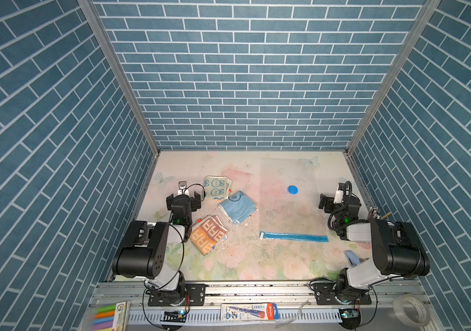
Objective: Place the folded towel into the vacuum bag
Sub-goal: Adjust the vacuum bag at the center of the board.
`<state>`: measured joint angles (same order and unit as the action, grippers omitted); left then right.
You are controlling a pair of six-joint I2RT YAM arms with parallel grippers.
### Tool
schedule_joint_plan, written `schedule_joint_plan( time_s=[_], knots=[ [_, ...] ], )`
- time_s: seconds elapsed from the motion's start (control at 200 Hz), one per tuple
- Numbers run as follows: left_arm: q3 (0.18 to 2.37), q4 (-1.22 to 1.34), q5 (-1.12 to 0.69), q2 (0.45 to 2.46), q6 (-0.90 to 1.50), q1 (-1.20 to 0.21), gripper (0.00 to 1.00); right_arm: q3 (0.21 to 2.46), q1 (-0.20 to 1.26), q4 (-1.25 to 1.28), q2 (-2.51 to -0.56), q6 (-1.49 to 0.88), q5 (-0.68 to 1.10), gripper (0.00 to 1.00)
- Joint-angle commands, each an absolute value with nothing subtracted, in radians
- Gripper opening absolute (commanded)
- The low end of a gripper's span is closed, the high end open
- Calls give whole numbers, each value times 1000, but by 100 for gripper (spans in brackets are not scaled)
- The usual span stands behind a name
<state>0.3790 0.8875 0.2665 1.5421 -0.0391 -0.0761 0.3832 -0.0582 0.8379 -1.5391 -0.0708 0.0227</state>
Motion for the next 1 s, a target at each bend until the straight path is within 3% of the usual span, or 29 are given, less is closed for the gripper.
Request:
schedule_joint_plan(
  time_s=[0.0, 0.605, 0.82, 0.92, 0.995],
  knots=[
    [378, 887, 259, 1531, -46, -71, 100, 400, -59, 849, -1539, -48, 32, 99],
    [371, 895, 259, 1527, -45, -71, 100, 405, -60, 834, -1535, -55, 13, 99],
    [413, 692, 294, 1352, -33, -71, 100, 591, -60, 404, -1377, -47, 81, 99],
    [447, 594, 306, 1247, -28, -71, 100, 667, -60, 289, -1297, -167, 183, 99],
    [472, 570, 312, 1171, 10, -71, 100, 746, -61, 168, -1268, -386, 176, 99]
  ],
)
